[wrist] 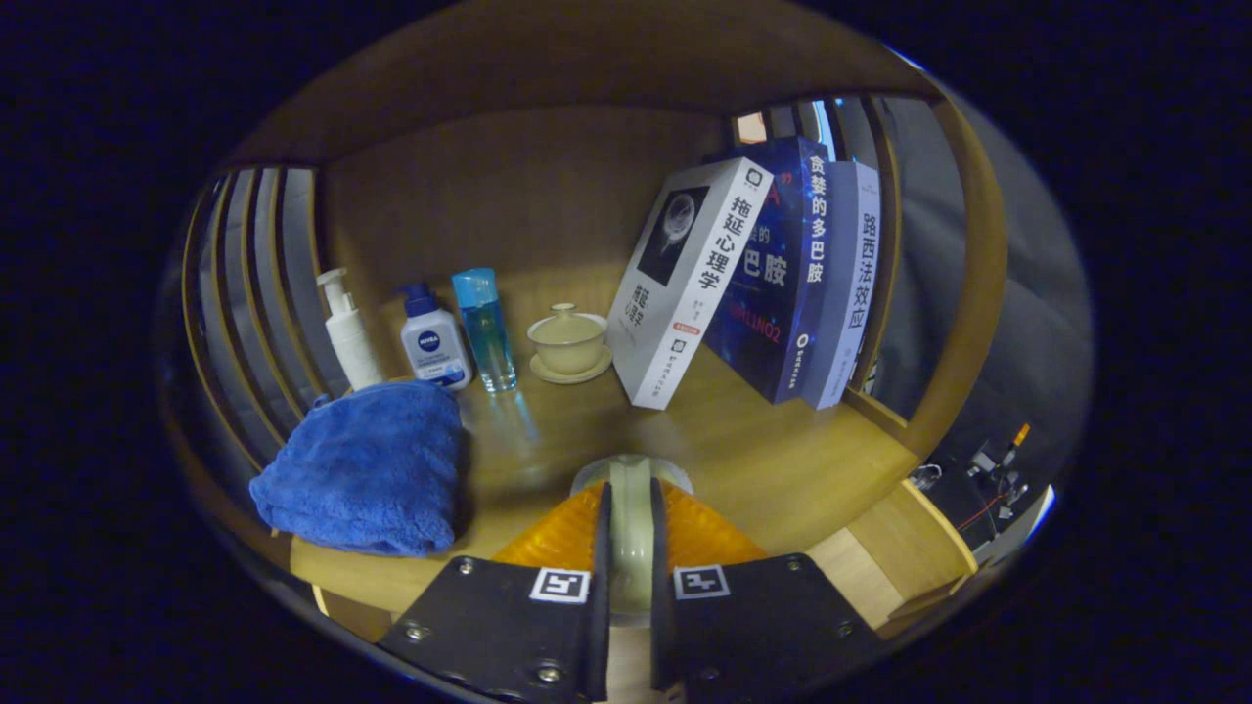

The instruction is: Pull open the drawer, take out the items inside it, and place them on the countertop above the cabinet.

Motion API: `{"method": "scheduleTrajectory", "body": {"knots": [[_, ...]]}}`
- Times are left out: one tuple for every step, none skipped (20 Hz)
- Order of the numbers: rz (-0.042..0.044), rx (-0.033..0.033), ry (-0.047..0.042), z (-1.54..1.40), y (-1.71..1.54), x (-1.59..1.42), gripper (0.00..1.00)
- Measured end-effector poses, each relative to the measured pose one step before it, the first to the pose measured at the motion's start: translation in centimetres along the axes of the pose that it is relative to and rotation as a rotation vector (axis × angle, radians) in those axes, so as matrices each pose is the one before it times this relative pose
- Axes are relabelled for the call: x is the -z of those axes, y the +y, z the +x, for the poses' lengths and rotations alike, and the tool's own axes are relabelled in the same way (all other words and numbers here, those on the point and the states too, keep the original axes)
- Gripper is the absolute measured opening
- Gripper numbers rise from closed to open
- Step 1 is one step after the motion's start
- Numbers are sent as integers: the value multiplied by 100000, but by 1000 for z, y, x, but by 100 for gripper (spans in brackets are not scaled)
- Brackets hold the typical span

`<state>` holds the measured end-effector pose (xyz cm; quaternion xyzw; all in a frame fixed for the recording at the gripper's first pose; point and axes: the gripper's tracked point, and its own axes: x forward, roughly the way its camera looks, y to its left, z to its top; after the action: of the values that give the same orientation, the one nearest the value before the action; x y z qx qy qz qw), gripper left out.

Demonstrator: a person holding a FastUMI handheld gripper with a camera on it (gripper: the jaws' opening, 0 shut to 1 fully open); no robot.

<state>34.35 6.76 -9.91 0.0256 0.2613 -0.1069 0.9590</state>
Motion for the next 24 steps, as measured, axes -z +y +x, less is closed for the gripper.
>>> {"method": "scheduleTrajectory", "body": {"knots": [[441, -437, -552, 357, 94, -122, 17], [500, -457, -640, 304, 96, -168, 17], [483, -482, -487, 336, 89, -120, 17], [404, -691, -593, 369, 129, -168, 17], [334, -727, -359, 260, 77, -106, 17], [181, -578, -296, 139, 46, -104, 17], [228, -453, -128, 60, 53, 17, 18], [297, -338, -220, 30, -58, -58, 18], [249, -280, -198, -24, 15, 41, 17], [312, -21, -24, 65, -12, -32, 17], [-727, 148, 3338, 327, -180, 869, 17], [-791, 25, -217, -123, -37, -77, 23], [-834, 55, -1260, 203, -8, -230, 24], [-319, -41, 638, -238, -91, 351, 25], [372, 297, -1205, -213, 68, -230, 26], [-156, 39, 396, 165, -151, 95, 26], [272, -507, -314, -33, 59, 32, 26], [462, -1004, -174, -47, 304, -165, 28], [460, -436, -343, -210, 28, -125, 37], [587, -260, -539, 40, -20, -91, 46], [772, -784, -1216, -222, 132, -469, 54], [907, -414, -1835, -106, -152, -510, 61], [1446, -737, -2410, -473, 84, -761, 69], [1803, -814, -2954, -381, -6, -876, 76]]}}
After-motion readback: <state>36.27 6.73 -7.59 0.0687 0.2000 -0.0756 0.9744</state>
